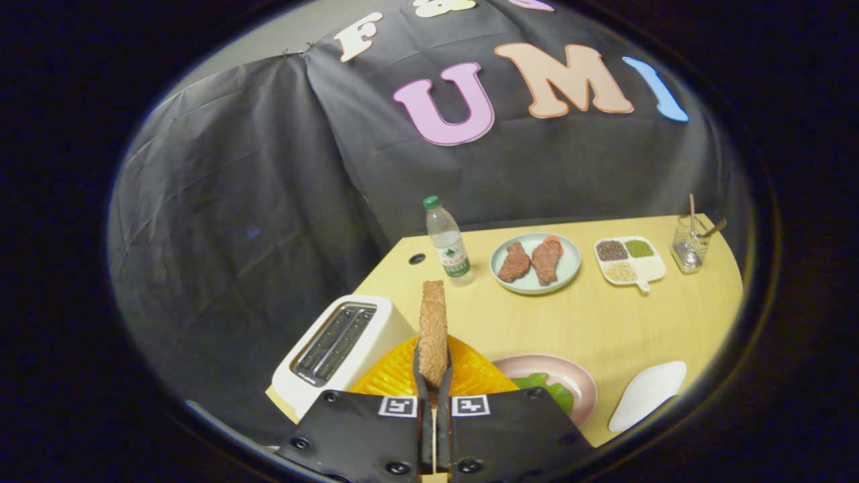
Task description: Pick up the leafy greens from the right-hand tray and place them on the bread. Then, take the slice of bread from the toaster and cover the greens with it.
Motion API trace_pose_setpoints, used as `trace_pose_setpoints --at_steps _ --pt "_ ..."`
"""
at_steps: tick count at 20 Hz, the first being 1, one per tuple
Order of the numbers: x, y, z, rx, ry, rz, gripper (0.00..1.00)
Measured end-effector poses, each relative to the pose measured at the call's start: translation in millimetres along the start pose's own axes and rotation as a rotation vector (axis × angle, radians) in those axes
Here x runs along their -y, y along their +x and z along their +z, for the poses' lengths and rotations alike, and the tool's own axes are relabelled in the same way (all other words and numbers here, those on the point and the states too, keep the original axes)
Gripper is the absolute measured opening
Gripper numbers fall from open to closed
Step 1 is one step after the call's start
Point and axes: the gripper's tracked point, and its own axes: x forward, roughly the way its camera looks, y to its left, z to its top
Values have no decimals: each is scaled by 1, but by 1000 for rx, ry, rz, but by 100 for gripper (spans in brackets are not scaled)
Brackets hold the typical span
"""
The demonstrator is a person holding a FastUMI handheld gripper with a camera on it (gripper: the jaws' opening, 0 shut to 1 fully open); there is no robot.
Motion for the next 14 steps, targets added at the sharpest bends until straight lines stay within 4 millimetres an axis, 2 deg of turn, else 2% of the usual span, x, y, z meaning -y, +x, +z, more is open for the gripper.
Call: trace_pose_setpoints --at_steps 11,14 --pt "53 4 -74 -76 203 -48 5" --pt "71 6 -83 -89 233 -81 6"
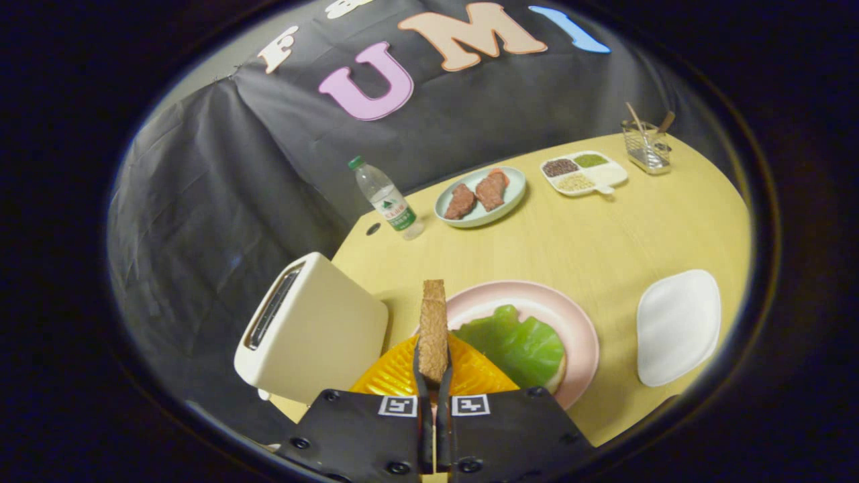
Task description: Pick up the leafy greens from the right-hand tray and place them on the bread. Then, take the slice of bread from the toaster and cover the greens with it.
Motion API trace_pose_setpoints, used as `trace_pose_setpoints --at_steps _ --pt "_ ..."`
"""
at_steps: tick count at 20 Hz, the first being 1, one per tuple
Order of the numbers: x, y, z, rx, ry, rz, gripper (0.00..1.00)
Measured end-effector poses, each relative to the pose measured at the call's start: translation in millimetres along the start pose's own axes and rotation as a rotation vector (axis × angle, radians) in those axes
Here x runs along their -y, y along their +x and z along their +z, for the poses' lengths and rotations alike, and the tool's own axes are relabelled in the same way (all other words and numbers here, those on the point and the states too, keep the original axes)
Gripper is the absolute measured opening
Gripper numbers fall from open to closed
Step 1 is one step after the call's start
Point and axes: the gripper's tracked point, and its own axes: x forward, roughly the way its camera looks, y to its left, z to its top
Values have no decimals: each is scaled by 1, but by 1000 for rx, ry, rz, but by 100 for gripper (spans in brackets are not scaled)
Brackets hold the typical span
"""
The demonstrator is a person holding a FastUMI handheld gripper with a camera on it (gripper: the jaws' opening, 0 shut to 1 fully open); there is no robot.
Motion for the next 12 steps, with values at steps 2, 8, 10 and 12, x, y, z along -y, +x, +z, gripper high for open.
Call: trace_pose_setpoints --at_steps 2,8,10,12 --pt "12 1 -1 -2 3 -26 7" --pt "37 0 -10 -35 -54 -86 16" --pt "47 -1 -15 -50 -91 -115 28" --pt "52 -6 -19 -64 -113 -127 41"
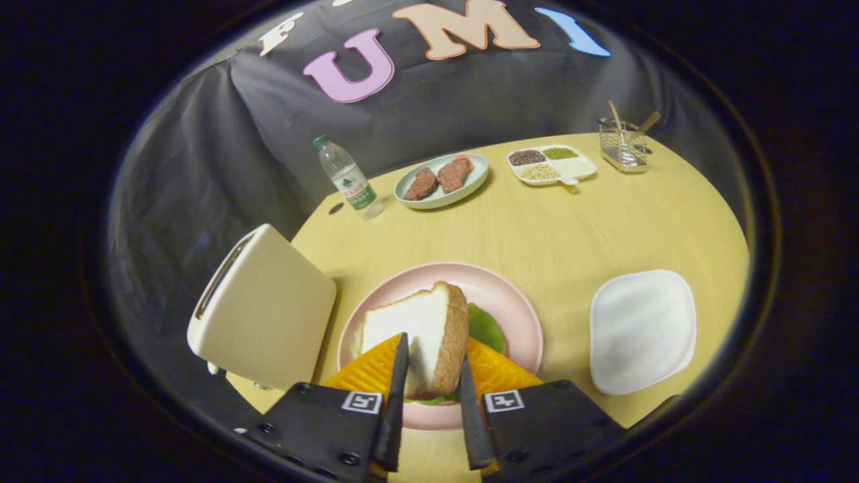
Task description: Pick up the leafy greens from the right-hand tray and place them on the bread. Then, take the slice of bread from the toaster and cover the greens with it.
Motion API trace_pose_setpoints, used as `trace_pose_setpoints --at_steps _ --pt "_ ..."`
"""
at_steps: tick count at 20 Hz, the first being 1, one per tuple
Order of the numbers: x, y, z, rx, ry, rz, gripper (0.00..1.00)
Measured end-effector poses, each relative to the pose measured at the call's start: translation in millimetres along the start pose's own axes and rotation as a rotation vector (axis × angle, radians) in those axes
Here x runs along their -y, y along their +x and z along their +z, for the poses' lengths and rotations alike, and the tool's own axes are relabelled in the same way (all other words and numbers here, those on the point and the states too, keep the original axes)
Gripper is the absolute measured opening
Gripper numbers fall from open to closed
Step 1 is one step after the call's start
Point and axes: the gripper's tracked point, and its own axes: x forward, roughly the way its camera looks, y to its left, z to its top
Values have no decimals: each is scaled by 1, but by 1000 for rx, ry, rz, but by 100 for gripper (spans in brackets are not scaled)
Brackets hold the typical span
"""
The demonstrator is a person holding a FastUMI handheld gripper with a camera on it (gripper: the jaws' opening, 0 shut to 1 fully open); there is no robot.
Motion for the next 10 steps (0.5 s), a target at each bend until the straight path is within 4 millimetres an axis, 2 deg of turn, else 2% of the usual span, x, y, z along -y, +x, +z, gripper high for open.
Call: trace_pose_setpoints --at_steps 3,6,7,10 --pt "14 -6 -4 -16 -48 -32 66" --pt "23 -18 0 -9 -84 -44 91" --pt "26 -23 5 1 -96 -47 95" --pt "34 -42 28 68 -136 -48 98"
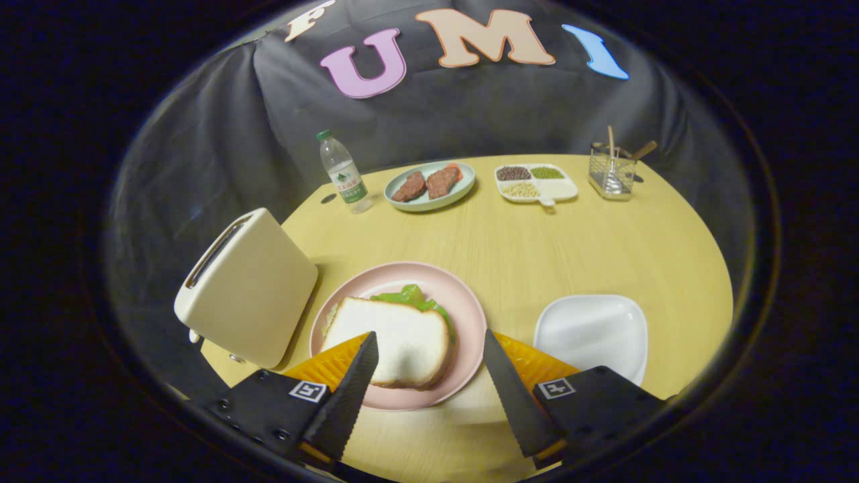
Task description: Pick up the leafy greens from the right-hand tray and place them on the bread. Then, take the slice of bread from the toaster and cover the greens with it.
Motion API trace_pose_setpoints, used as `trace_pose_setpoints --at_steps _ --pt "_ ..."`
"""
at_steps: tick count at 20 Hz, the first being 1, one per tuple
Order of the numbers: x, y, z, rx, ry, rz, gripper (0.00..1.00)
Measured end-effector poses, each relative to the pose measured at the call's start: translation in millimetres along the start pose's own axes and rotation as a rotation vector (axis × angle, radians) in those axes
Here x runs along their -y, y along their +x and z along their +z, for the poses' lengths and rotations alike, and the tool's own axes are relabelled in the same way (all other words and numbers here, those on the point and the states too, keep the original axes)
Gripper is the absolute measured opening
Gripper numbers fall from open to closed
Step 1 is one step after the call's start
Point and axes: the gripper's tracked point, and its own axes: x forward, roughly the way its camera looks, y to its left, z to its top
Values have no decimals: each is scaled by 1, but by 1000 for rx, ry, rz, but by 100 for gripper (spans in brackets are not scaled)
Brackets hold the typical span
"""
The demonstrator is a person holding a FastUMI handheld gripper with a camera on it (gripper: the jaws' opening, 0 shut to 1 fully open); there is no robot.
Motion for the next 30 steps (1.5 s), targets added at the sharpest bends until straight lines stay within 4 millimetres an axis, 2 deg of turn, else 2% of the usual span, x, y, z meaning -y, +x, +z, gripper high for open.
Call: trace_pose_setpoints --at_steps 4,13,17,20,23,30 --pt "21 -29 40 139 -31 -6 97" --pt "102 -92 134 456 -117 -161 98" --pt "124 -111 166 547 -159 -213 98" --pt "134 -122 190 615 -189 -233 98" --pt "136 -131 205 671 -211 -242 98" --pt "128 -138 218 729 -219 -230 99"
